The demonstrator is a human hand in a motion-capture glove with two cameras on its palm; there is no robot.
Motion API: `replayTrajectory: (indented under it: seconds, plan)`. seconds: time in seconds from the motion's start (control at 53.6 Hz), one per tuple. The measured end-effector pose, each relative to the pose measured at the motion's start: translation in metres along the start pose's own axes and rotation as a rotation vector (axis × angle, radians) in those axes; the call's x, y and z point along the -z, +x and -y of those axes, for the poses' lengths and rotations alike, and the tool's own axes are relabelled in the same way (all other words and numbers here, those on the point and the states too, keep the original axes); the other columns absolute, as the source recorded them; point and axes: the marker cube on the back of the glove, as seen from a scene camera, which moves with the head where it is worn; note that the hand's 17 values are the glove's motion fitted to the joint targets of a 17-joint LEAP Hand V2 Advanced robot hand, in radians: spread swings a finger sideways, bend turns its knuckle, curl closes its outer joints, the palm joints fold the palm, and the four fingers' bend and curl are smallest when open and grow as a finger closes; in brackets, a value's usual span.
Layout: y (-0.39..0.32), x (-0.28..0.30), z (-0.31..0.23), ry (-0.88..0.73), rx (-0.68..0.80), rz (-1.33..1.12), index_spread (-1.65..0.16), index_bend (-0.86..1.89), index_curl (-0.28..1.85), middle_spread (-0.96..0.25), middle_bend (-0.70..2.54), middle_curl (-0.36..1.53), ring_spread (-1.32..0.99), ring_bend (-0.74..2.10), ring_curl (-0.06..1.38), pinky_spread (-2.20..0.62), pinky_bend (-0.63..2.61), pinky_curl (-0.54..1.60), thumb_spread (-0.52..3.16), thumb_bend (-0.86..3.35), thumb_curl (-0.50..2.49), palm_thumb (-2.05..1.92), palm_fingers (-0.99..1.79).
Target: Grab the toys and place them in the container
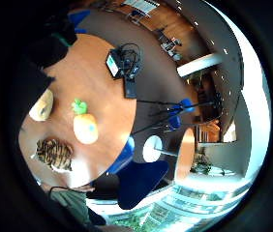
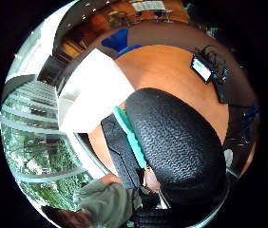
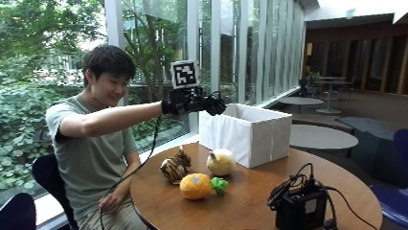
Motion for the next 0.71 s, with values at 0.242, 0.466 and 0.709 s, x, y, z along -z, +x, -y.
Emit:
replayTrajectory:
  seconds: [0.242, 0.466, 0.709]
  plan:
    - [0.026, -0.008, -0.004, -0.012, -0.049, -0.002, -0.21, 0.09, 0.03, -0.16, 0.27, 0.14, -0.2, 0.65, 0.2, -0.16, 0.74, 0.26, 1.07, -0.08, 0.0, -0.14, 0.22]
    - [0.029, -0.016, -0.01, -0.108, -0.117, 0.0, -0.24, 0.12, 0.07, -0.18, 0.33, 0.22, -0.23, 0.73, 0.23, -0.17, 0.82, 0.31, 1.26, -0.08, 0.01, -0.14, 0.14]
    - [0.04, -0.088, -0.009, -0.351, -0.243, 0.006, -0.17, 0.04, 0.08, -0.04, 0.17, 0.24, -0.08, 0.69, 0.23, -0.03, 1.15, 0.4, 1.18, -0.09, 0.05, -0.14, -0.18]
